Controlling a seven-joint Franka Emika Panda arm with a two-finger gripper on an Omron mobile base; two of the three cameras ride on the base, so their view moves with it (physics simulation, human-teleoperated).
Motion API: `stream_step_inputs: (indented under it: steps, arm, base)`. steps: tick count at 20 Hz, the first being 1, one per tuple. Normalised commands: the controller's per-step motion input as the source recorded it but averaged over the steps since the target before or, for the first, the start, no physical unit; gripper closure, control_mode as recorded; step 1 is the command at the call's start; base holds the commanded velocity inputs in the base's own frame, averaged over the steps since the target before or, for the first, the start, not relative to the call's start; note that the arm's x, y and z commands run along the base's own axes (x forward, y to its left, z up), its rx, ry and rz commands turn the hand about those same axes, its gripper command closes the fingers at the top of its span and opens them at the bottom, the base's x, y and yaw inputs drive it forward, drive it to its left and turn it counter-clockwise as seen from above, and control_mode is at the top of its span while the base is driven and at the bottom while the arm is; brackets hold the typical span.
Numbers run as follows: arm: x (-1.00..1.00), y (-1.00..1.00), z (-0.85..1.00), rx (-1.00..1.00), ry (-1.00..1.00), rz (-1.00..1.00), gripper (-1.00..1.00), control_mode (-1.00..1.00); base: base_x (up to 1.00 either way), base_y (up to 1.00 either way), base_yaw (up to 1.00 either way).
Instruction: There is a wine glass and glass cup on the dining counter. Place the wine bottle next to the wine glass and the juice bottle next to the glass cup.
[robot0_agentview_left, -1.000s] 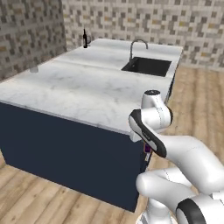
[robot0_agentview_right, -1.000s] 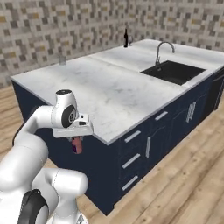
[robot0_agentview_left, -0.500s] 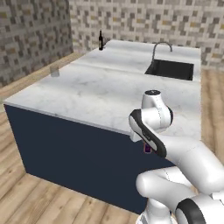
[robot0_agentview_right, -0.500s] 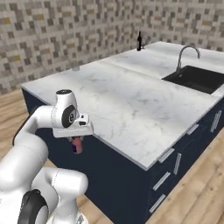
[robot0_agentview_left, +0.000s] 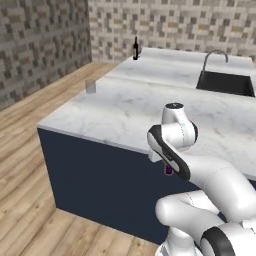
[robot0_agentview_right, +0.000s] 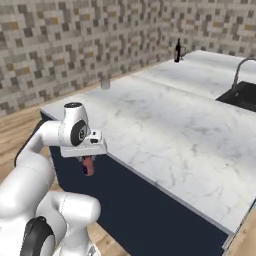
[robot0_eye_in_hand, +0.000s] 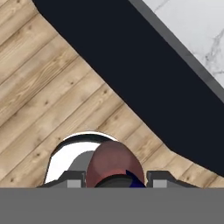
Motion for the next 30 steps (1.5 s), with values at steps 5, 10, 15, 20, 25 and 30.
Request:
stream_step_inputs:
  steps: [5, 10, 15, 20, 25, 30]
  arm:
    - [0.0, 0.0, 0.0, 0.0, 0.0, 0.0, 1.0, 1.0]
    - [0.0, 0.0, 0.0, 0.0, 0.0, 0.0, 1.0, 1.0]
    - [0.0, 0.0, 0.0, 0.0, 0.0, 0.0, 1.0, 1.0]
    - [0.0, 0.0, 0.0, 0.0, 0.0, 0.0, 1.0, 1.0]
    - [0.0, 0.0, 0.0, 0.0, 0.0, 0.0, 1.0, 1.0]
    - [0.0, 0.0, 0.0, 0.0, 0.0, 0.0, 1.0, 1.0]
  base:
    - [0.24, 0.89, -0.07]
    - [0.24, 0.87, -0.1]
    - [0.24, 0.85, -0.12]
    - [0.24, 0.84, -0.13]
    - [0.23, 0.83, -0.15]
    - [0.22, 0.81, -0.17]
